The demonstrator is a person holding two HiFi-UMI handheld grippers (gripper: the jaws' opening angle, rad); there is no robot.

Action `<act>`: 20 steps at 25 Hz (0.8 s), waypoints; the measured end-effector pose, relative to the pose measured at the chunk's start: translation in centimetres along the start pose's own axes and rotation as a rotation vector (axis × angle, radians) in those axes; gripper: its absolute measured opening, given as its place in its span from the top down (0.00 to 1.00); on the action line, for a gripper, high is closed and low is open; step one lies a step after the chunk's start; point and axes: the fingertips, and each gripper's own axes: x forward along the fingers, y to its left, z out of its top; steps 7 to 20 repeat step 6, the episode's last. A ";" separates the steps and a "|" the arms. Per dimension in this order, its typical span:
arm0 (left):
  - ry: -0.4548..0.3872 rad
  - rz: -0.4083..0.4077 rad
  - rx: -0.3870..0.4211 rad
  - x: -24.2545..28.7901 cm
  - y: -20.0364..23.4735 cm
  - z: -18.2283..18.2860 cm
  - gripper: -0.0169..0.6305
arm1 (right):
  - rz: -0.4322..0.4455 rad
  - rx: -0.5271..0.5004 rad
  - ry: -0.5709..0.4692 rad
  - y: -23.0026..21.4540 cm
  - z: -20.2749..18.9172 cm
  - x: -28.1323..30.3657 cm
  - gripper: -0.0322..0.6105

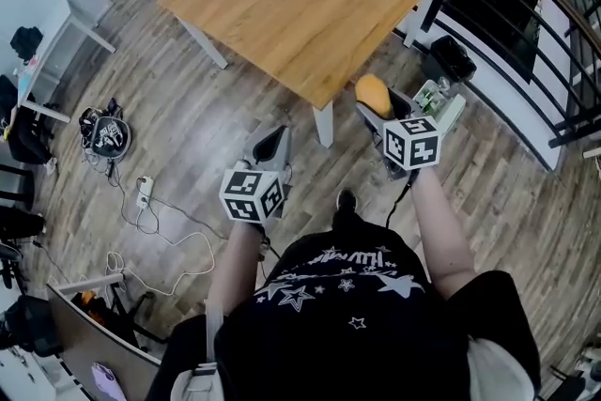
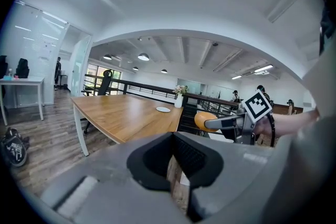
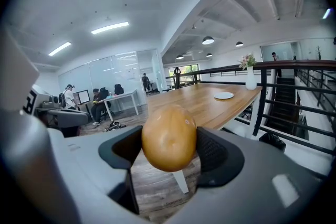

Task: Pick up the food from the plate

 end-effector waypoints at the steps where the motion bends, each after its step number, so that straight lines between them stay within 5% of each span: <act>1: -0.003 -0.002 0.002 -0.6 -0.4 -0.2 0.97 | -0.003 0.004 -0.006 0.3 -0.2 -0.6 0.45; 20: 0.003 -0.004 0.011 -4.1 -1.9 -2.1 0.97 | -0.012 0.004 -0.020 2.4 -1.6 -3.5 0.45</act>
